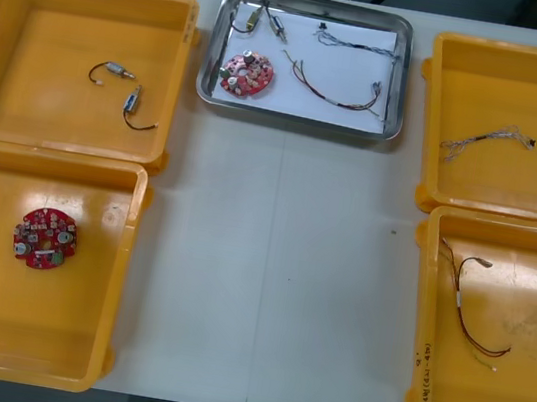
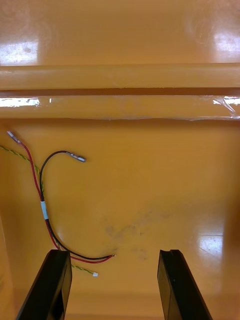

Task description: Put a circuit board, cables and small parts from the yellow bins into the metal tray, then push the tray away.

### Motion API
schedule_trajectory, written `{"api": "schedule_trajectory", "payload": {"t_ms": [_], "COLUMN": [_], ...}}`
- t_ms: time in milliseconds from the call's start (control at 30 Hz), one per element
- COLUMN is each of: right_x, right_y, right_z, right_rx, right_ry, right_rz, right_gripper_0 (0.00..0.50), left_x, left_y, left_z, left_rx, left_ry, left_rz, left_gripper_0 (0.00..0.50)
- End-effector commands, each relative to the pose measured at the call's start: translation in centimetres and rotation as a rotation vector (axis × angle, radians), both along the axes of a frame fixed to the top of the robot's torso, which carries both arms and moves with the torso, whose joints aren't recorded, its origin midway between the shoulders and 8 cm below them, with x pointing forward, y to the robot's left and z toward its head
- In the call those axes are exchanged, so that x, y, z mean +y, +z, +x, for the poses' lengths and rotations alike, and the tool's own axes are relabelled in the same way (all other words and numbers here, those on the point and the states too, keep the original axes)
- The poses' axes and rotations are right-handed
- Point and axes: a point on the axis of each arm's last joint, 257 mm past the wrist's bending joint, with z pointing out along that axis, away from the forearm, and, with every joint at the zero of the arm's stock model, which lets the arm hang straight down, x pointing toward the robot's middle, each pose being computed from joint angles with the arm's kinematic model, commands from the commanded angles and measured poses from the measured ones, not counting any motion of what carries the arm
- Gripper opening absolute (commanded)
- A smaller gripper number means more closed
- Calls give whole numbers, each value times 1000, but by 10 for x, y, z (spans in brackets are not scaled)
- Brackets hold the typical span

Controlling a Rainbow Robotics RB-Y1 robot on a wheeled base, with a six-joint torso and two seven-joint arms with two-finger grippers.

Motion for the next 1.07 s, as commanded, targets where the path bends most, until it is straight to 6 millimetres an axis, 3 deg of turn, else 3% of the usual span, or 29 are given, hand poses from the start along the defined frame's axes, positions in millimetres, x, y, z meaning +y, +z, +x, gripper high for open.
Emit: {"api": "schedule_trajectory", "payload": {"t_ms": [33, 1067], "right_x": [-10, -10], "right_y": [10, 10], "right_z": [0, 0], "right_rx": [-5, -5], "right_ry": [-21, -21], "right_rz": [-31, -31], "right_gripper_0": [500, 500], "left_x": [16, 16], "left_y": [10, 10], "left_z": [-4, -4], "left_rx": [-1, -1], "left_ry": [-36, -36], "left_rz": [69, 69], "left_gripper_0": [500, 500]}}
